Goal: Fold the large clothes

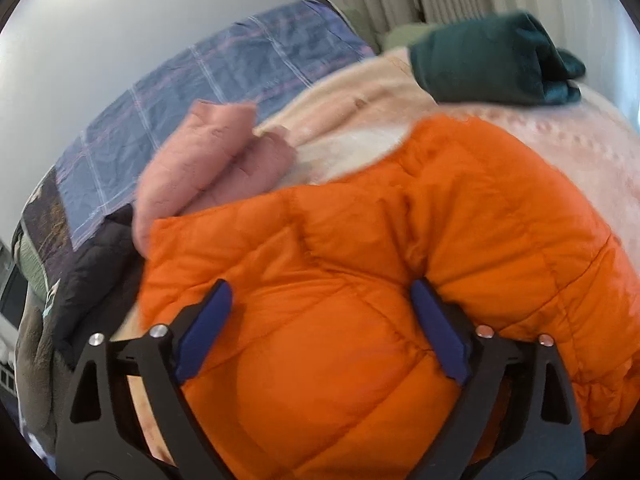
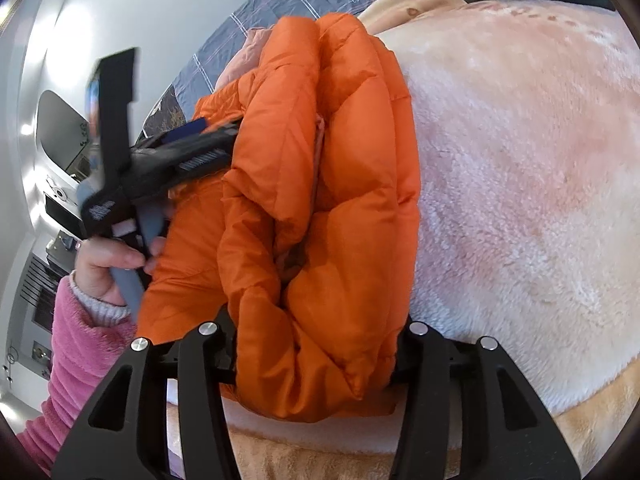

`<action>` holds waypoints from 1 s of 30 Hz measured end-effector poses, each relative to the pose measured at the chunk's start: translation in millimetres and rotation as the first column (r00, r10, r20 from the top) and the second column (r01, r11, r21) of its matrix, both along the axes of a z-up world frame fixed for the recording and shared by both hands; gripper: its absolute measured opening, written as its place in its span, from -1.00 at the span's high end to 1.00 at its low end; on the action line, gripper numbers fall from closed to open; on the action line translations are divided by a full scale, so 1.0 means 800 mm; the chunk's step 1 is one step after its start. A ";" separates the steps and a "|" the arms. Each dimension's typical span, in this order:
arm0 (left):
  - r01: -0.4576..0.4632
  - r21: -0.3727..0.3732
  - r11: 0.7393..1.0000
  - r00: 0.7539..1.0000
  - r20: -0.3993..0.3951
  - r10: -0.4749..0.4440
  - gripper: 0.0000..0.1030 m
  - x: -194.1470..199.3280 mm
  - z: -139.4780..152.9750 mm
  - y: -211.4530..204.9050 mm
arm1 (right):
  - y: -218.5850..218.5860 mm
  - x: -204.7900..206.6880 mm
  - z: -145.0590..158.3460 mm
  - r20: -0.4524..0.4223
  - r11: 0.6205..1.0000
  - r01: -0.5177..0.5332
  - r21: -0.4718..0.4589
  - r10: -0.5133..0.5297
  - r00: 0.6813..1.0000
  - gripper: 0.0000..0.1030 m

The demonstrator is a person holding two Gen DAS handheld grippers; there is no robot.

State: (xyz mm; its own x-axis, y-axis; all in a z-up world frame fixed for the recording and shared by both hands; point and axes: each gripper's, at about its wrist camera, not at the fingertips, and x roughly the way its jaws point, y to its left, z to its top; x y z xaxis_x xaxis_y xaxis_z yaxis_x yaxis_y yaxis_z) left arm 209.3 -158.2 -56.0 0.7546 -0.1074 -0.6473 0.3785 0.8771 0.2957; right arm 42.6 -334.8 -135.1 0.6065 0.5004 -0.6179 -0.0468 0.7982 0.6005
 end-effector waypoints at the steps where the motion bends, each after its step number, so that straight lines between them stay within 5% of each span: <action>1: -0.027 -0.039 0.999 0.999 0.019 0.027 -0.84 -0.005 0.010 0.011 | 0.001 0.000 0.000 0.003 1.000 -0.001 -0.004 0.001 1.000 0.04; 4: -0.094 -0.138 0.986 0.995 0.027 0.099 -0.96 -0.010 0.025 0.057 | 0.006 0.003 -0.001 0.009 1.000 -0.006 -0.013 0.006 1.000 0.02; 7: -0.185 -0.233 0.955 0.982 -0.069 0.174 -0.96 0.006 0.015 0.113 | 0.016 0.011 -0.002 0.015 1.000 -0.012 -0.026 0.012 1.000 -0.04; 9: -0.256 -0.381 0.889 0.961 -0.201 0.190 -0.96 0.021 0.003 0.151 | 0.021 0.012 -0.002 0.022 0.999 -0.015 -0.045 0.016 1.000 -0.07; 12: -0.297 -0.488 0.821 0.930 -0.341 0.134 -0.96 0.040 -0.022 0.167 | 0.025 0.014 0.000 0.026 0.998 -0.011 -0.061 0.013 1.000 -0.09; 18: -0.256 -0.521 0.814 0.927 -0.370 0.055 -0.96 0.056 -0.054 0.144 | 0.033 0.019 0.000 0.029 0.998 -0.005 -0.067 0.007 1.000 -0.09; 24: -0.259 -0.582 0.771 0.897 -0.442 -0.032 -0.96 0.079 -0.073 0.147 | 0.040 0.015 0.001 0.039 0.997 0.004 -0.074 -0.001 0.999 -0.09; 28: -0.242 -0.563 0.791 0.909 -0.417 -0.018 -0.96 0.076 -0.071 0.137 | 0.037 0.011 0.001 0.043 0.997 0.003 -0.074 0.001 0.999 -0.09; 30: -0.177 -0.532 0.828 0.938 -0.345 -0.022 -0.61 0.064 -0.057 0.122 | 0.035 0.009 0.003 0.050 0.997 0.003 -0.080 0.002 0.999 -0.01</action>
State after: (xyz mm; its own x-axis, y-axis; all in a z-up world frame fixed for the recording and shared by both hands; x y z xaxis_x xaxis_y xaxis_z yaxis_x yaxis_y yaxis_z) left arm 260.2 -60.2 -102.0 0.5342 -0.4681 -0.7040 0.2883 0.8837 -0.3688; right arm 49.9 -306.9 -132.9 0.6378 0.4500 -0.6251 -0.0747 0.8439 0.5313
